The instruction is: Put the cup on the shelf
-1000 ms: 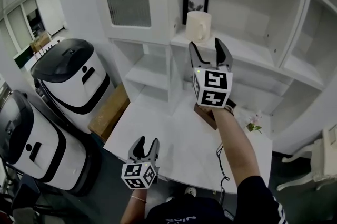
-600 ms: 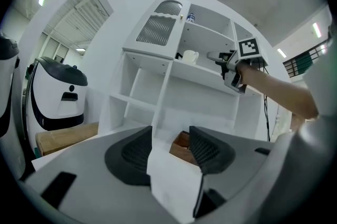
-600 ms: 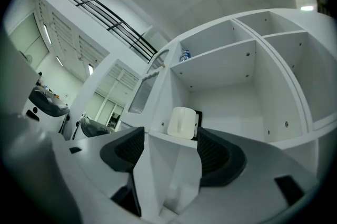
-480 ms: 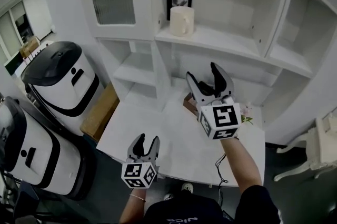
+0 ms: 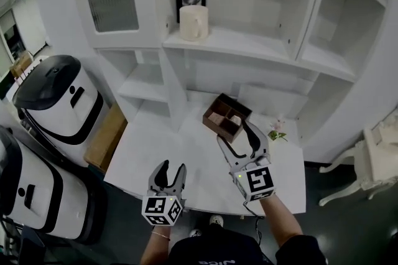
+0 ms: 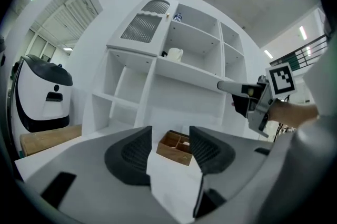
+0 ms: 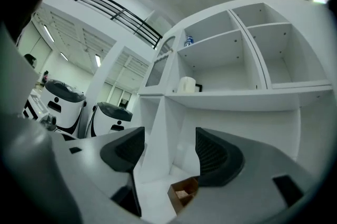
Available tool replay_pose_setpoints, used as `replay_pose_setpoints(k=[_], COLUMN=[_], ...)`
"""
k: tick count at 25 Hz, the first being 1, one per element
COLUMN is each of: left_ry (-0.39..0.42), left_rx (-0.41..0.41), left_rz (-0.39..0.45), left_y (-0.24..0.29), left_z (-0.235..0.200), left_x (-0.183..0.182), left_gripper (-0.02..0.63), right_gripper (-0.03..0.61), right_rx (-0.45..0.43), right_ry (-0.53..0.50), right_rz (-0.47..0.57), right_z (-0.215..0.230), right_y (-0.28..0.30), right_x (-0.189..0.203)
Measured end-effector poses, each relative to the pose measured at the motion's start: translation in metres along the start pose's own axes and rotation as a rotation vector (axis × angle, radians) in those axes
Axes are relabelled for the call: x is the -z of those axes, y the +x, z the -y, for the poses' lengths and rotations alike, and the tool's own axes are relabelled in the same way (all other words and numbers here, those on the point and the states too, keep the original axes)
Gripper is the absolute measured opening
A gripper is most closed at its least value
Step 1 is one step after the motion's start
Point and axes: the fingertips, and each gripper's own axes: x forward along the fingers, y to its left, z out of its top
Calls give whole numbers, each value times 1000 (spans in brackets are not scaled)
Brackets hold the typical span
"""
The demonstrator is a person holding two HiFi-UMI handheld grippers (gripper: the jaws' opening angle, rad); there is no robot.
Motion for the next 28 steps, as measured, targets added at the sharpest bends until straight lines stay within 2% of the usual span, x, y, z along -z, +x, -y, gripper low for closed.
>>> replay_pose_setpoints(k=[9,17,24,27,28], left_ry=[21,31,49,59,57], left_rx=[71,70,88,101,103], left_rz=[-32,-111,-107,-103,-100], left_y=[-4,-10,-1,3,3], left_z=[23,26,31,35,37], left_x=[26,61,59,56,56], left_gripper=[222,222,222,216,191], right_gripper=[308,299,290,213,190], right_rx=[49,109,113,101,97], right_ry=[136,220,196,170,164], right_rz=[-171,-357,-349,-318,-307], right_z=[-8,-13,-11,-12,-13], right_y=[-57,-109,-109,-103,-101], right_x=[98,179,176,164,160])
